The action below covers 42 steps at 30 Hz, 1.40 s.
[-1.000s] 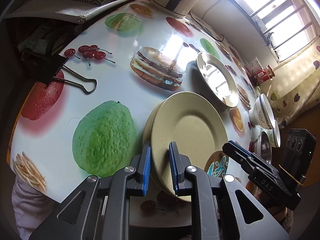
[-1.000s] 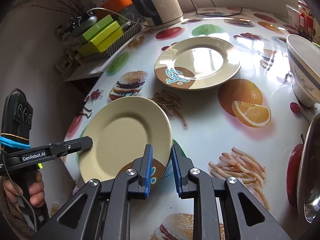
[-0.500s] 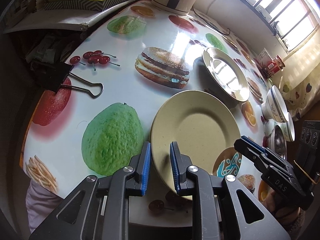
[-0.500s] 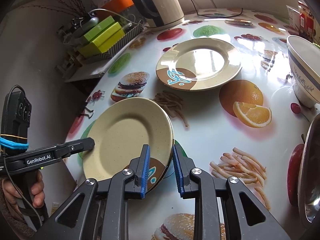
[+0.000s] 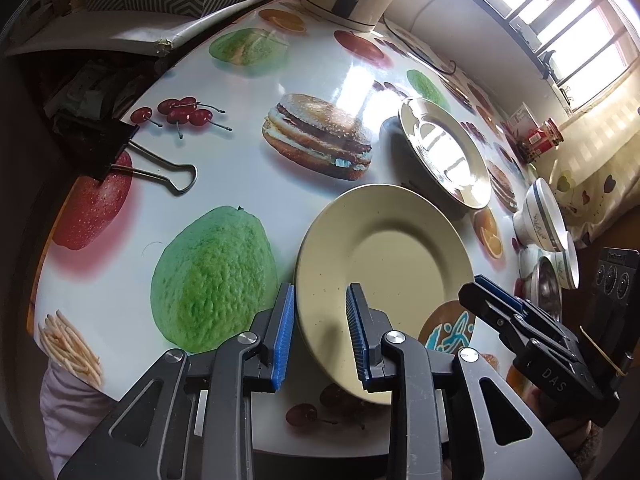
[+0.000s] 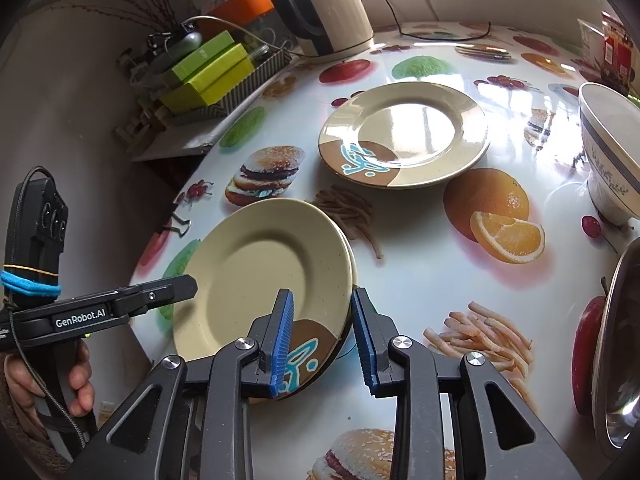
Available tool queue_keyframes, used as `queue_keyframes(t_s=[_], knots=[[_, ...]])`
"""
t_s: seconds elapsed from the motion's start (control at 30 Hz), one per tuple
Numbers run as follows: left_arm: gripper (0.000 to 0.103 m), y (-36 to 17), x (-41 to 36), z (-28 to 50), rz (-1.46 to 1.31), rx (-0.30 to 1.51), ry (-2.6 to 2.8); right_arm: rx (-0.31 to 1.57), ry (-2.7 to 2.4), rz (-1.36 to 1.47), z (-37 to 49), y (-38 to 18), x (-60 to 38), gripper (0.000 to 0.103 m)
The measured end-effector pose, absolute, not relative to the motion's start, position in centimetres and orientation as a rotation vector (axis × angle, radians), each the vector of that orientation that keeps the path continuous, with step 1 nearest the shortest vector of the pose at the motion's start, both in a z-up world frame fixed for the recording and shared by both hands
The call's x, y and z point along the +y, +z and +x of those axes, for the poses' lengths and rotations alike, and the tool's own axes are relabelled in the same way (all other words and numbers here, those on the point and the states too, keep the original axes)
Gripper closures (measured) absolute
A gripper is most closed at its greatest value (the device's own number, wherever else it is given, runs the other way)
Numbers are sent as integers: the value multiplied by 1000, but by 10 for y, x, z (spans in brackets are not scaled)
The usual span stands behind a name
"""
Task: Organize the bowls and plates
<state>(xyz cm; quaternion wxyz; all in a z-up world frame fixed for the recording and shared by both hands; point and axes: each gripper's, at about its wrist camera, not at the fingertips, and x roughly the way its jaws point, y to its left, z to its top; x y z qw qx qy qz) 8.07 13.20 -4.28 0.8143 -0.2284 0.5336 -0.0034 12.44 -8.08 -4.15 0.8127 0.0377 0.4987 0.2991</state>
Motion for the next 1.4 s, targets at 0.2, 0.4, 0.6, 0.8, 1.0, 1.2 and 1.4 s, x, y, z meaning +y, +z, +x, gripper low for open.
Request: queue_keyframes(t_s=[0.2,0.4,0.6,0.8,1.0,1.2,1.4], knots=[[75,-44,132,83,-510,1132,-44,1065,621,87,127,-41,-85,72],[75,-35,137,87,-483,1107,-46,1021,586,116,130,-28,-97,63],[75,-19,140,110,-474,1053,-70,973,524,174,145,-13,-113,60],[75,-16,139,152,-484,1063,-118,956,453,234,167,-8,-124,55],[75,-17,130,195,-467,1084,-161,972,403,277,192,-15,-128,55],[75,-26,116,227,-452,1114,-198,991,366,326,213,-24,-131,54],[75,-33,105,252,-455,1140,-234,1007,337,378,231,-32,-138,55]])
